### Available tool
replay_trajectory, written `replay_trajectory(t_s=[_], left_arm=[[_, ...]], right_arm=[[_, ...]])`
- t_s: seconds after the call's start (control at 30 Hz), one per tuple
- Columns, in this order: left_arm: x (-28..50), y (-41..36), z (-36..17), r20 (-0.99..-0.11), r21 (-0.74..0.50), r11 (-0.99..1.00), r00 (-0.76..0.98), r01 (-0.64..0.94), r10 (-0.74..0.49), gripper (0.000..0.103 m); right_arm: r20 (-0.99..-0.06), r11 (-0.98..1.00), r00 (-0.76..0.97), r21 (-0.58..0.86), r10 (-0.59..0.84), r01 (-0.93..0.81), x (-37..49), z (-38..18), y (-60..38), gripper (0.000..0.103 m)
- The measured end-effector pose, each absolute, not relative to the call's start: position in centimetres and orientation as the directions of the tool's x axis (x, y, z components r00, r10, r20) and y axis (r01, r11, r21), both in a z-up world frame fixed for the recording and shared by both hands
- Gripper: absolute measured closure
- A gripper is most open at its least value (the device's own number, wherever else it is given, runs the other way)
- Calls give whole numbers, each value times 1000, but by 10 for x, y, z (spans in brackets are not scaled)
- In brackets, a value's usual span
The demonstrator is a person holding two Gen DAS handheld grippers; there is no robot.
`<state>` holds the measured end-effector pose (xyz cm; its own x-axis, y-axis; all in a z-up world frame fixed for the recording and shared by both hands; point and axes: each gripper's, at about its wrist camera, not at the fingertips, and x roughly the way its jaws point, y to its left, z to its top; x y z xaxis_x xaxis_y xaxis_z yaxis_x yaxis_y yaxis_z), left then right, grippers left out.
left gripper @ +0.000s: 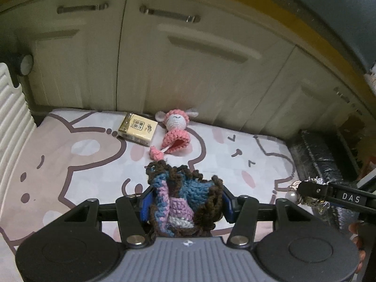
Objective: Organize objects
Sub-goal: 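Carry the rope bundle with the right tool while the left tool carries the crochet bundle to the box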
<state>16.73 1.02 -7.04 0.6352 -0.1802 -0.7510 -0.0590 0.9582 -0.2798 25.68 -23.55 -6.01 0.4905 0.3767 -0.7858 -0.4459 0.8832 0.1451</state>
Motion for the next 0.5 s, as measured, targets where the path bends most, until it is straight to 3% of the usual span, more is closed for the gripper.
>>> replay_trajectory(t_s=[0.5], left_arm=[[108,17,-27,-682,-272,962,702,17,-205,47]], right_arm=[[-743,827,477,179,469,-534,195,-21,-243,20]])
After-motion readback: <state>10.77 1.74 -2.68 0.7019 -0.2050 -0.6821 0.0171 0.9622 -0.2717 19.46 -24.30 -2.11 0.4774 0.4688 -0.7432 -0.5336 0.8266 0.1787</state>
